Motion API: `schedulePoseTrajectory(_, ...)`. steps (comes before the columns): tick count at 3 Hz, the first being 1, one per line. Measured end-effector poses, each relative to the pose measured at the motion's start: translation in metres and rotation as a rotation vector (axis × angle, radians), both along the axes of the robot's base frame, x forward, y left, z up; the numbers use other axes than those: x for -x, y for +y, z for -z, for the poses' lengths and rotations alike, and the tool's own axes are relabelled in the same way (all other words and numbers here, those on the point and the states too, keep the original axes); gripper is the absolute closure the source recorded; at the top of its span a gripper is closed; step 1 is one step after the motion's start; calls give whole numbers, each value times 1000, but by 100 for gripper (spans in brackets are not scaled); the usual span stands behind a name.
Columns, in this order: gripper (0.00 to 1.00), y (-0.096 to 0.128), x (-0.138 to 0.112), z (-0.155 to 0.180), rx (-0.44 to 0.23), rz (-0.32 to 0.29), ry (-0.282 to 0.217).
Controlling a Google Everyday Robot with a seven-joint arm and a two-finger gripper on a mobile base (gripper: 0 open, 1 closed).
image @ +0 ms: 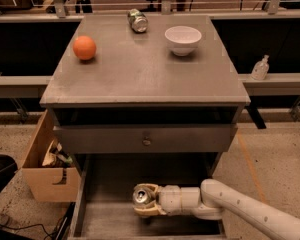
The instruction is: Place 7up can into middle drawer
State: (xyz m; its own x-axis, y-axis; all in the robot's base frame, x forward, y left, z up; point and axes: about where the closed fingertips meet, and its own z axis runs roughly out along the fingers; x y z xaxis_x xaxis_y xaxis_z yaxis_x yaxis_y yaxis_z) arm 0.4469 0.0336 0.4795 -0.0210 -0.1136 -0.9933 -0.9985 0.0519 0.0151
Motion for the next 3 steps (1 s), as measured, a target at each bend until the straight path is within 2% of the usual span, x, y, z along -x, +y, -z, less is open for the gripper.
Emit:
schedulePoseTrajectory(2,100,32,0,29,-14,-11,33)
schedulePoseTrajectory(3,100,41,-1,36,-15,-15,41)
